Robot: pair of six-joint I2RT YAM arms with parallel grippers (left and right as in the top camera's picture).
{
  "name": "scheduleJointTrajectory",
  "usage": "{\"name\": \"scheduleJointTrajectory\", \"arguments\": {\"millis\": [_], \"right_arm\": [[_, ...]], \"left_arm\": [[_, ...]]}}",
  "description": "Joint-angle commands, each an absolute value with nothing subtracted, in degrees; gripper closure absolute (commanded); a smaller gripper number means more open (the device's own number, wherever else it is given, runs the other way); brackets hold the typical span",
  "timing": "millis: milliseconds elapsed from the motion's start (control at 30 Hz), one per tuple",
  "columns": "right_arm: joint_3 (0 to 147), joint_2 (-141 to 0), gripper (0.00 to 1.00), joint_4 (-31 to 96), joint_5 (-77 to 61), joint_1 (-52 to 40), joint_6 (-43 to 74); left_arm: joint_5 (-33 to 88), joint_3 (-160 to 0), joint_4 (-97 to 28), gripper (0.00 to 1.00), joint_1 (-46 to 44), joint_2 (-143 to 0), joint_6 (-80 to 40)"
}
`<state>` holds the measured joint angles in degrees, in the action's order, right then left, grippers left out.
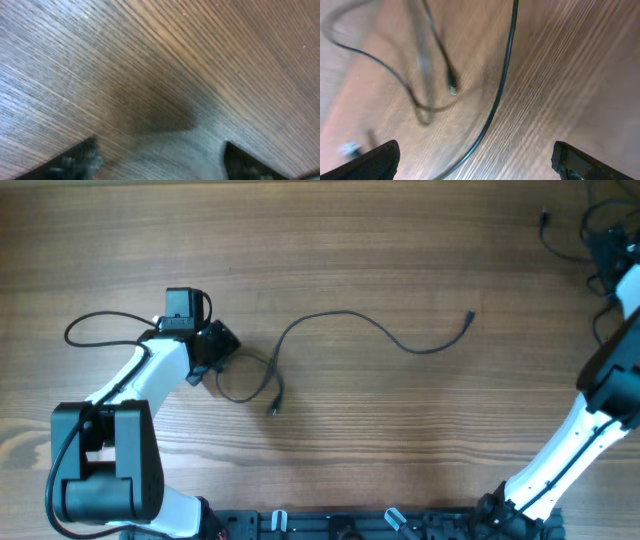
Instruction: Untangle cables
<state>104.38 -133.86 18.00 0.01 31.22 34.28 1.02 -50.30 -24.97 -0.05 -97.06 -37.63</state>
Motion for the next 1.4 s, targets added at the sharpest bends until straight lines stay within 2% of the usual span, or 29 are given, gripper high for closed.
{"name": "scheduleJointTrajectory", "arguments": {"millis": [0, 200, 367, 400, 500, 633, 767, 833, 900, 1033, 1067, 1133, 1267, 1300, 1367], "right_arm": [[105.23, -119.68, 0.00, 23.22, -0.10, 30.92, 27.83], [105.21, -105.47, 0.00, 39.16, -0.12, 27.77, 27.49], [105.21, -96.36, 0.00, 53.63, -0.12, 21.61, 31.68], [105.21, -95.29, 0.00, 56.71, -0.12, 20.08, 33.01], [105.19, -94.17, 0.00, 64.73, -4.56, 14.81, 33.67], [101.93, -94.30, 0.02, 69.56, -11.84, 7.14, 26.79], [94.11, -94.30, 0.03, 67.83, -11.64, -2.02, 19.92], [89.58, -94.30, 0.07, 64.18, -11.46, -5.34, 13.50], [84.20, -94.30, 0.18, 59.05, -9.17, -7.86, 5.89], [73.63, -94.39, 0.26, 50.78, -6.46, -9.69, 6.98], [72.03, -94.39, 0.22, 49.82, -6.46, -9.69, 8.32], [67.88, -94.39, 0.07, 47.27, -6.46, -9.67, 12.80], [64.29, -94.39, 0.06, 43.70, -6.46, -9.67, 17.28], [63.79, -94.39, 0.06, 43.20, -6.46, -9.69, 18.11], [63.31, -94.39, 0.05, 42.65, -6.48, -9.69, 18.61]], "left_arm": [[2.13, -47.79, -26.55, 0.01, 0.12, -99.35, -38.20], [5.96, -47.86, -26.76, 0.02, 0.12, -99.31, -37.76], [8.73, -49.63, -28.73, 0.04, 0.16, -95.46, -34.98], [8.51, -50.22, -29.32, 0.00, 0.19, -93.93, -33.41], [5.45, -51.35, -30.55, 0.00, 0.19, -88.44, -31.73], [2.90, -51.35, -32.12, 0.00, 0.60, -82.41, -31.99], [2.92, -51.33, -36.21, 0.00, 2.13, -78.63, -33.76], [2.90, -51.33, -37.52, 0.00, 2.48, -78.65, -33.67], [2.68, -51.33, -38.81, 0.00, 2.74, -79.02, -33.69], [2.70, -51.33, -40.45, 0.00, 2.81, -79.53, -34.92], [2.72, -51.33, -41.30, 0.00, 2.79, -79.61, -36.23], [2.81, -51.33, -44.10, 0.00, 2.81, -79.64, -40.82], [7.44, -51.33, -45.65, 0.00, 2.74, -79.64, -43.31], [7.90, -51.29, -46.85, 0.03, 2.74, -79.64, -41.85], [7.88, -50.94, -48.36, 0.22, 2.74, -79.64, -39.09]]}}
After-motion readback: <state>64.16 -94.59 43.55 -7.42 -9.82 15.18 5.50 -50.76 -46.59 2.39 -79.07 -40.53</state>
